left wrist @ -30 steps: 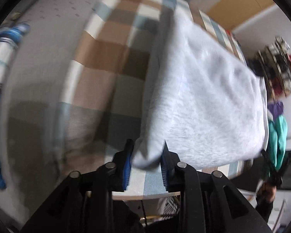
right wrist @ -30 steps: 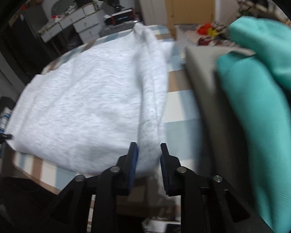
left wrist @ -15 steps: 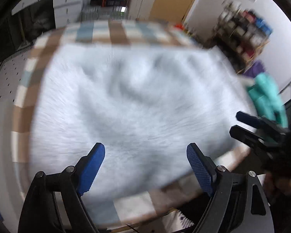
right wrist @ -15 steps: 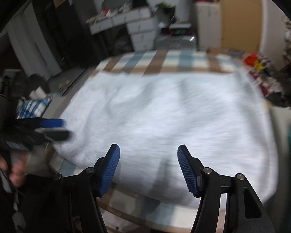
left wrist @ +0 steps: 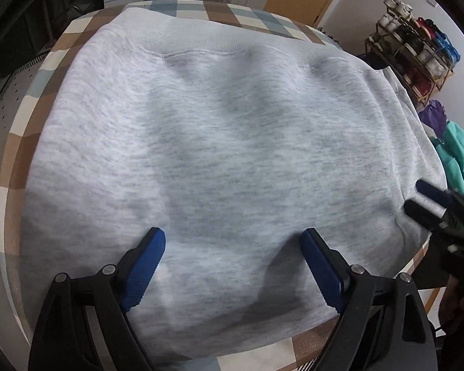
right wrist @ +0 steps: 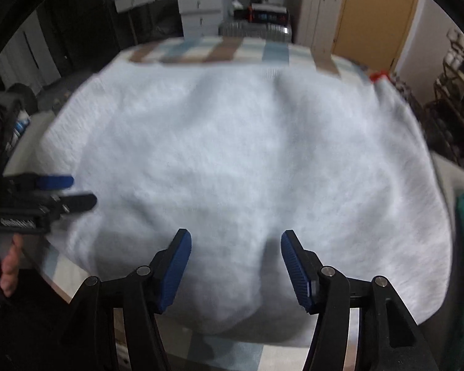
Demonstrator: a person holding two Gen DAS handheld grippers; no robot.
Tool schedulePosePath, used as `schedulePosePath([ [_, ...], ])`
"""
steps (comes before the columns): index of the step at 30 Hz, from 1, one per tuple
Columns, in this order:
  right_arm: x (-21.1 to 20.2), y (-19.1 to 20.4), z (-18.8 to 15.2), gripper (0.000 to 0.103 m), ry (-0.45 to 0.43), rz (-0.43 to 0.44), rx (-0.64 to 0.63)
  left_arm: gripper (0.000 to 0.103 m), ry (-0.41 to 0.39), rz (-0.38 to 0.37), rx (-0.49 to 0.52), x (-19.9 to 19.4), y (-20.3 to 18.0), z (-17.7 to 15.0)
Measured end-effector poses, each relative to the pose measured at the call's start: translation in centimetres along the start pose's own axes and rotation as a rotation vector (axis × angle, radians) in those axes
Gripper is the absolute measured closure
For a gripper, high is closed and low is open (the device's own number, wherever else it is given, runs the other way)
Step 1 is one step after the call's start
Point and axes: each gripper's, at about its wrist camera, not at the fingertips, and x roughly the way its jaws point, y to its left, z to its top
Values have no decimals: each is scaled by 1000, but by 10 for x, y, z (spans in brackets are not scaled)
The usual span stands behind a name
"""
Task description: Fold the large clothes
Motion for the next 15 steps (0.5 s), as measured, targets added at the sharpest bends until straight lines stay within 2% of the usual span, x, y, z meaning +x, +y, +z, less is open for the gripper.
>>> schedulePosePath([
  [2,2,4,11,42,-9,50,6,16,5,-8,-10,-10,16,-8],
  [4,16,14,27,43,20,48,-2,16,5,-8,-20,-10,18,-10],
  [6,35,18,35,43,63,38,-10,16,4,-8,-22,-11,21,-10],
  [9,85,33,31,43,171,18,8,16,1,8,-23,-6,18,-12],
  [11,87,30,32,42,172,23,3,16,0,13,-26,-8,23,-12],
  [14,82,24,43,43,249,50,35,16,2,-11,-55,-12,31,-14],
  [15,73,21,50,53,240,92,53,16,4,-12,-61,-12,29,-15],
])
